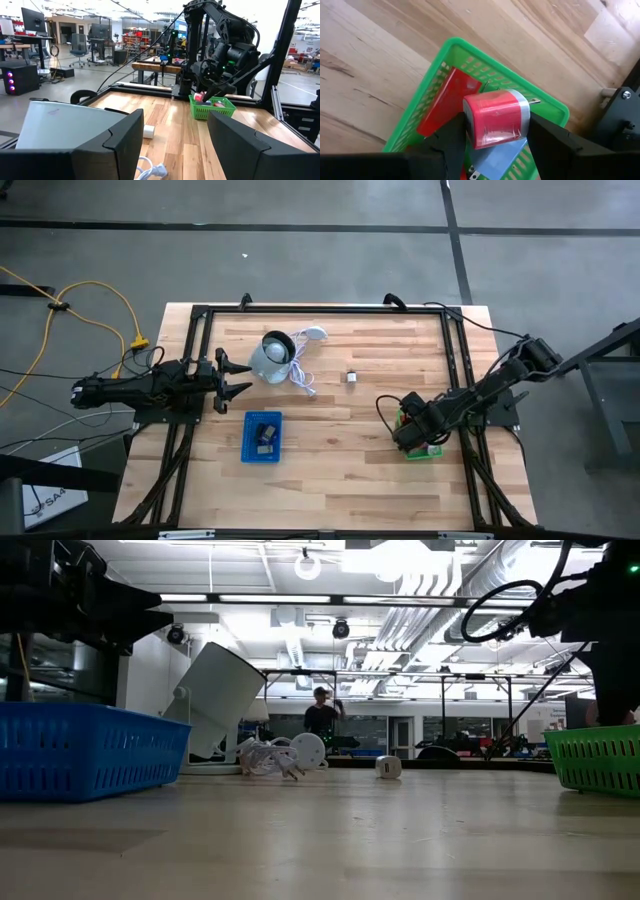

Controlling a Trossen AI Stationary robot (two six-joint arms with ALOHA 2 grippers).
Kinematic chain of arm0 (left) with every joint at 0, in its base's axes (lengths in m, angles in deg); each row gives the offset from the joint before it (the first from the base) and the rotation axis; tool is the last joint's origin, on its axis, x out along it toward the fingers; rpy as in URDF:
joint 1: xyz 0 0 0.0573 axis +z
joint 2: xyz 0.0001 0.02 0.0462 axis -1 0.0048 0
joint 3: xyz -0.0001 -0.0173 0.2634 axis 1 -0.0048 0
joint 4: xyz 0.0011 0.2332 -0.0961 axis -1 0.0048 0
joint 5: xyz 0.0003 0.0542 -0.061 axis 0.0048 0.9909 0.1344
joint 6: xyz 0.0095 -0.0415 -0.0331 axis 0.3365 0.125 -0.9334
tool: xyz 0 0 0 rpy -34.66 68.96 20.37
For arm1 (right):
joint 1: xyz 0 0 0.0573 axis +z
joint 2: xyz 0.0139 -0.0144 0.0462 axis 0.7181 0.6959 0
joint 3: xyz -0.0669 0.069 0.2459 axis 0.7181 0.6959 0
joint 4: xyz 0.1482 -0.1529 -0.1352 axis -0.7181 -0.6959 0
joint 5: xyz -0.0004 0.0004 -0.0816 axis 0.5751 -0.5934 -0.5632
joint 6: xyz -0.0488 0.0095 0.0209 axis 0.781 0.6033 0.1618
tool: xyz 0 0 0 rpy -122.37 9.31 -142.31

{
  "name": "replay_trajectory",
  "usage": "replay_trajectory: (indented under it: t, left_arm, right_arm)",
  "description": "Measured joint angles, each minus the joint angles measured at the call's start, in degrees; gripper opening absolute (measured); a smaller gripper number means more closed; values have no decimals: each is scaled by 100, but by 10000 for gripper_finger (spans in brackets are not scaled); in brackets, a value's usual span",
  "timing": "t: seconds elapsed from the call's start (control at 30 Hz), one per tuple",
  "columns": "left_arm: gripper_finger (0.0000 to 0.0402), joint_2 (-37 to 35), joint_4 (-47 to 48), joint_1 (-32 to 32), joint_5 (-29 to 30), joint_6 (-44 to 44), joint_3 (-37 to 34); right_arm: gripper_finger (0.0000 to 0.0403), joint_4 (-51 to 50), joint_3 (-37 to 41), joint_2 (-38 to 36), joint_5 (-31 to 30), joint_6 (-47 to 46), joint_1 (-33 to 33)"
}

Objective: Pick & Place Office items
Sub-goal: Put the pink charger adapter into the green bin

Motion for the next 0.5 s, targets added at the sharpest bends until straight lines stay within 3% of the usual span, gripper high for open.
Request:
replay_trajectory:
  t: [0.5]
  left_arm:
    - [212, 0, 0, 2, 0, 2, 0]
  right_arm:
    - [182, 1, 0, 0, 237, -91, -4]
